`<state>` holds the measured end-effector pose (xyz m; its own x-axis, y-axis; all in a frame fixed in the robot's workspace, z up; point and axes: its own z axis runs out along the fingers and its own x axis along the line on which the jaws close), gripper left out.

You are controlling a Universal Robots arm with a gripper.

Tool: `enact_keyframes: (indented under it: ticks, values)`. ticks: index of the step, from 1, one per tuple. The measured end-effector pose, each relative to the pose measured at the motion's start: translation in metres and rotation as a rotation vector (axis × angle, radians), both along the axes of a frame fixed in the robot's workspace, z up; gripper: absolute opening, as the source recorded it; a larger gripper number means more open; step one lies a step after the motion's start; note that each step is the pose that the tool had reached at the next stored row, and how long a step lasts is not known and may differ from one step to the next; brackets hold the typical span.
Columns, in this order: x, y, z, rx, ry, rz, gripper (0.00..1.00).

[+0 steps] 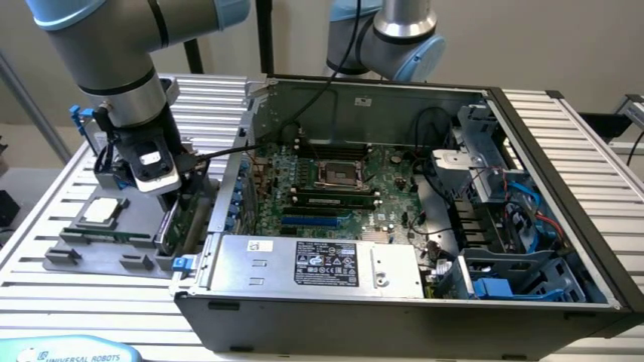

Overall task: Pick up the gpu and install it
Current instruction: 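Pick up the gpu and move the gpu toward the slot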

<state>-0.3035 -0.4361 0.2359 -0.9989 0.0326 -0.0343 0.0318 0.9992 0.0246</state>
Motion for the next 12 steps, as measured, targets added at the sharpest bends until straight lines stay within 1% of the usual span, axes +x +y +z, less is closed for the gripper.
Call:
enact_keyframes:
  ticks: [6,7,12]
  values:
    - [0.0001,-0.0001,0.0000,0.0000,0.0001,0.005,0.28]
    - [0.0001,-0.0001,0.0001,0.0000,0.0001,0.006,0.27]
    - [0.0001,-0.0001,0.0001,0.0000,0.0001,0.029,0.27]
